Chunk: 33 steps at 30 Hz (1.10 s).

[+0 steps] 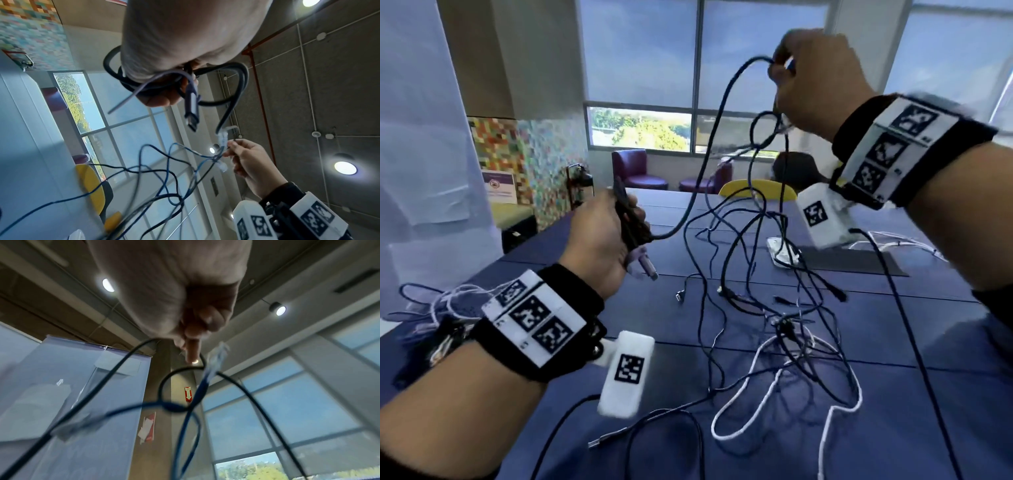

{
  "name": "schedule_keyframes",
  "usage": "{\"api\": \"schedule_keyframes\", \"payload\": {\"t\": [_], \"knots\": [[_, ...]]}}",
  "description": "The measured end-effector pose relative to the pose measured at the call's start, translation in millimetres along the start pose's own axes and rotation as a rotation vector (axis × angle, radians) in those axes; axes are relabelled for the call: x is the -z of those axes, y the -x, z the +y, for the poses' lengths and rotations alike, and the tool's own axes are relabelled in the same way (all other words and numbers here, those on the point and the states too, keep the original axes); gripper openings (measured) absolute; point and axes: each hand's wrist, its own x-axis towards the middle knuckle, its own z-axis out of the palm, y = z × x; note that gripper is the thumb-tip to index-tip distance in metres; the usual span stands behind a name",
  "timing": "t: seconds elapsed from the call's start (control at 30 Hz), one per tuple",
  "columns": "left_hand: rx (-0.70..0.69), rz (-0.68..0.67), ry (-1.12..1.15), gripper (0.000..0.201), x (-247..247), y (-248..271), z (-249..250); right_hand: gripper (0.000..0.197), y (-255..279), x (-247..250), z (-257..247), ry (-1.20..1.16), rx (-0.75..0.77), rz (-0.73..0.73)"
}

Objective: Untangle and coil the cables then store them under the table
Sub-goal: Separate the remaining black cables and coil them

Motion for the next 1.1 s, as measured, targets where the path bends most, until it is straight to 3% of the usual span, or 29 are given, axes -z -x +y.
{"api": "schedule_keyframes", "payload": {"t": [0.07, 0.13, 0.23, 0.27, 0.33, 0.37, 0.47, 0.57, 0.6, 0.67, 0.7, 0.8, 0.97, 1.0, 1.03, 1.1], "knots": [[0.000, 0.005, 0.034, 0.031, -3, 1, -1, 0.019, 2, 1, 3, -0.010, -0.003, -0.070], [0.006, 0.020, 0.054, 0.030, -5, 1, 0, 0.019, 2, 2, 11, -0.028, -0.062, 0.061], [-0.013, 0.045, 0.039, 0.030, -4, 0, -1, 0.016, 7, 2, 18, -0.169, -0.170, -0.099], [-0.012, 0.041, 0.036, 0.031, -3, 0, -1, 0.013, 9, 3, 20, -0.259, -0.186, -0.082], [-0.014, 0.009, 0.057, 0.033, -2, 0, -2, 0.012, 8, 9, 23, -0.372, -0.205, 0.154], [-0.016, 0.007, 0.070, 0.034, -3, 1, -2, 0.012, 6, 12, 22, -0.375, -0.182, 0.195], [0.021, 0.007, 0.045, 0.035, -2, 1, -9, 0.011, 4, 14, 20, -0.305, -0.132, -0.014], [0.051, -0.072, 0.064, 0.031, -3, 3, -13, 0.020, -2, 19, 25, -0.271, -0.084, 0.321], [0.051, -0.065, 0.061, 0.030, -2, 4, -15, 0.020, -2, 20, 23, -0.270, -0.074, 0.279], [0.067, -0.035, 0.050, 0.033, 0, 6, -22, 0.014, 1, 15, 20, -0.158, -0.051, -0.062], [0.080, -0.039, 0.034, 0.033, 0, 7, -24, 0.011, 4, 11, 21, -0.128, -0.054, -0.116], [0.147, -0.062, -0.075, 0.031, 3, 10, -31, 0.012, 10, 5, 27, -0.217, -0.108, 0.068], [0.252, -0.084, -0.612, 0.011, 8, 3, -44, 0.014, 21, -2, 28, -0.143, -0.103, -0.204], [0.249, -0.095, -0.717, 0.017, 6, 3, -44, 0.013, 24, -5, 27, -0.161, -0.104, -0.222], [0.235, -0.089, -0.790, 0.036, 3, 2, -43, 0.012, 28, -7, 25, -0.183, -0.104, -0.249], [0.093, -0.049, -0.787, 0.063, -11, 4, -35, 0.009, 37, -13, 18, -0.208, -0.060, -0.341]]}}
